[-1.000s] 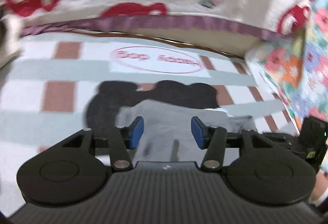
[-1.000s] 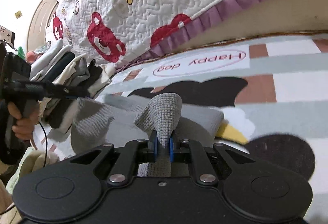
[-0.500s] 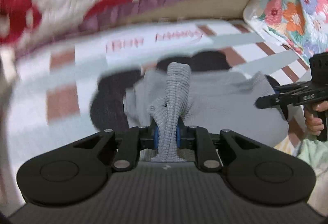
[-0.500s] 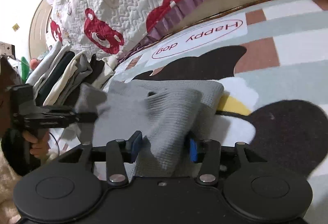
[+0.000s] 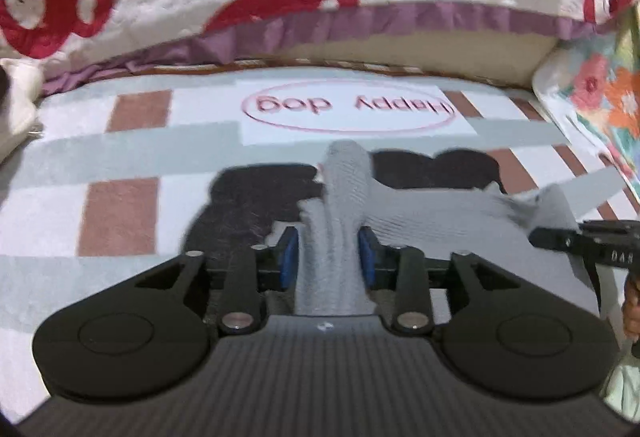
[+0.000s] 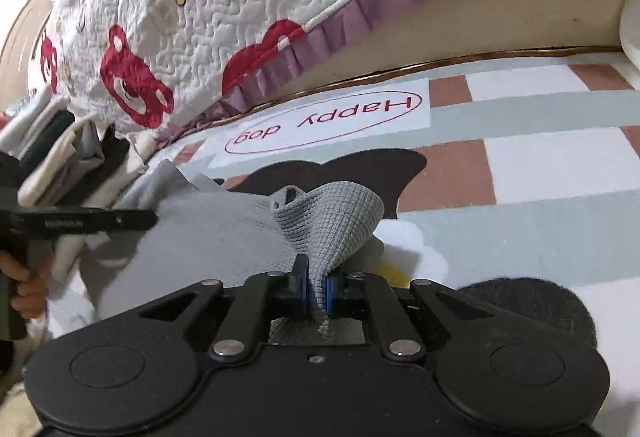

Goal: Fold clothes

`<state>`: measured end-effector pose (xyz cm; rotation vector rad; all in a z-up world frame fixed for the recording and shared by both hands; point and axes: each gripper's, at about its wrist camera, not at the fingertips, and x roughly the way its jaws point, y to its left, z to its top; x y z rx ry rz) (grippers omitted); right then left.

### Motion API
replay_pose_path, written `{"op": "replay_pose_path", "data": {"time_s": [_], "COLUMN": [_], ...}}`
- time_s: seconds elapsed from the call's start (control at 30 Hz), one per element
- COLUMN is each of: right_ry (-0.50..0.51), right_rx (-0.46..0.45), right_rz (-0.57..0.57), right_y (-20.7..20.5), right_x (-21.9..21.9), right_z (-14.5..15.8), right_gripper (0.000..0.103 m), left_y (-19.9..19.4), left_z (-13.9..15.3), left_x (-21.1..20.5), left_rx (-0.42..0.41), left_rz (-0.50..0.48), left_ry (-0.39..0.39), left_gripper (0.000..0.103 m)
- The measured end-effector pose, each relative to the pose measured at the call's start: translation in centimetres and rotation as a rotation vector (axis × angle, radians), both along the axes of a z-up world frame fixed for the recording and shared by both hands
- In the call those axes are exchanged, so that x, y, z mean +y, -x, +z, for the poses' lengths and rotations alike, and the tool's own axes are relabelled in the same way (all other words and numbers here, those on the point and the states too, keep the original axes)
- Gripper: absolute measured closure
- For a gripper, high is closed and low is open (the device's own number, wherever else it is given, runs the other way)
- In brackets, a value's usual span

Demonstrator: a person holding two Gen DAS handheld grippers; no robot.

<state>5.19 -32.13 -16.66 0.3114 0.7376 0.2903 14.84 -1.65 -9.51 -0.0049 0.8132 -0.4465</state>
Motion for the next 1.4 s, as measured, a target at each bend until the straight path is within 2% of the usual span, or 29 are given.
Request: {"op": "replay_pose_path", "data": {"time_s": [0.1,0.13,0.23,0.27,0.3,0.33,0.37,0.43,0.47,0.53,0.6,0.63,0.67,0.77,0.83,0.87,0.97,1.03,1.13,1.23,1.4], "right_ry": [0.07,0.084,0.126,0.147,0.174,0.21,0.238,0.27,0.248,0.11,-0.043,-0.164,-0.267,-0.408,-0.539,-0.571,-0.573,-0.602,-0.696,-0.758,-0.85], "right_rx": [-0.003,0.002,0.027,0.038,0.047,0.049,0.045,0.057,0.068,0.065,0.068,0.086,0.116,0.336,0.457,0.48,0.492,0.504,0.536,0.547,0.448], "right_rz": [0.013,0.012,0.025,0.034,0.036,0.019,-0.003,-0.058,-0.074,-0.064,-0.051,-0.031,-0.017,-0.023,-0.064,-0.114,-0.241,-0.341,-0.493,-0.552,-0.64], "right_y": [-0.4,-0.6,-1.2,-1.5,-1.8,-2.1,-2.4,-2.7,-2.3,0.0,2.2,3.6,4.7,5.6,5.4,5.4,5.5,6.0,7.1,7.8,9.0], "right_x": [0.6,0.7,0.5,0.5,0.3,0.1,-0.2,-0.5,-0.3,0.4,1.1,1.6,2.2,3.5,3.4,3.2,2.9,2.5,1.4,0.8,0.6], "right_z": [0.6,0.8,1.0,1.2,1.4,1.9,2.5,3.9,4.7,6.5,7.9,7.7,7.3,3.9,1.3,0.7,-0.2,-0.7,-1.5,-2.5,-3.3], "right_gripper": [0.094,0.094,0.092,0.089,0.074,0.065,0.065,0.066,0.067,0.067,0.064,0.055,0.052,0.05,0.05,0.05,0.046,0.046,0.042,0.036,0.036], "left_y": [0.8,0.8,0.7,0.9,1.2,1.2,1.1,0.4,-0.1,-0.9,-1.1,-1.3,-1.4,-1.6,-1.4,-1.3,-1.1,-1.5,-2.1,-2.3,-2.2], "left_z": [2.2,3.1,5.2,5.4,5.6,5.4,5.0,3.4,2.5,0.7,0.5,0.6,0.7,0.3,0.1,0.1,0.1,-0.1,-0.9,-1.3,-1.2], "left_x": [1.2,1.8,3.2,2.9,2.2,1.6,0.9,-0.4,-0.8,-1.2,-1.2,-1.3,-1.3,-0.6,-0.2,-0.3,-0.6,0.1,1.5,1.8,1.3], "left_rx": [-0.159,-0.173,-0.136,-0.133,-0.132,-0.118,-0.092,-0.015,0.037,0.122,0.122,0.125,0.127,0.152,0.148,0.135,0.122,0.149,0.193,0.214,0.202], "left_rz": [0.154,0.154,0.053,0.02,-0.017,-0.054,-0.09,-0.103,-0.08,-0.019,-0.01,-0.01,-0.01,0.036,0.046,0.037,0.029,0.046,0.075,0.088,0.082], "left_ry": [-0.1,-0.082,0.087,0.093,0.08,0.067,0.055,0.021,-0.004,-0.031,-0.016,-0.022,-0.029,0.007,0.023,0.014,0.005,0.051,0.138,0.164,0.139], "left_gripper": [0.063,0.064,0.075,0.082,0.085,0.087,0.089,0.089,0.089,0.09,0.09,0.089,0.089,0.086,0.085,0.085,0.085,0.085,0.084,0.084,0.084]}}
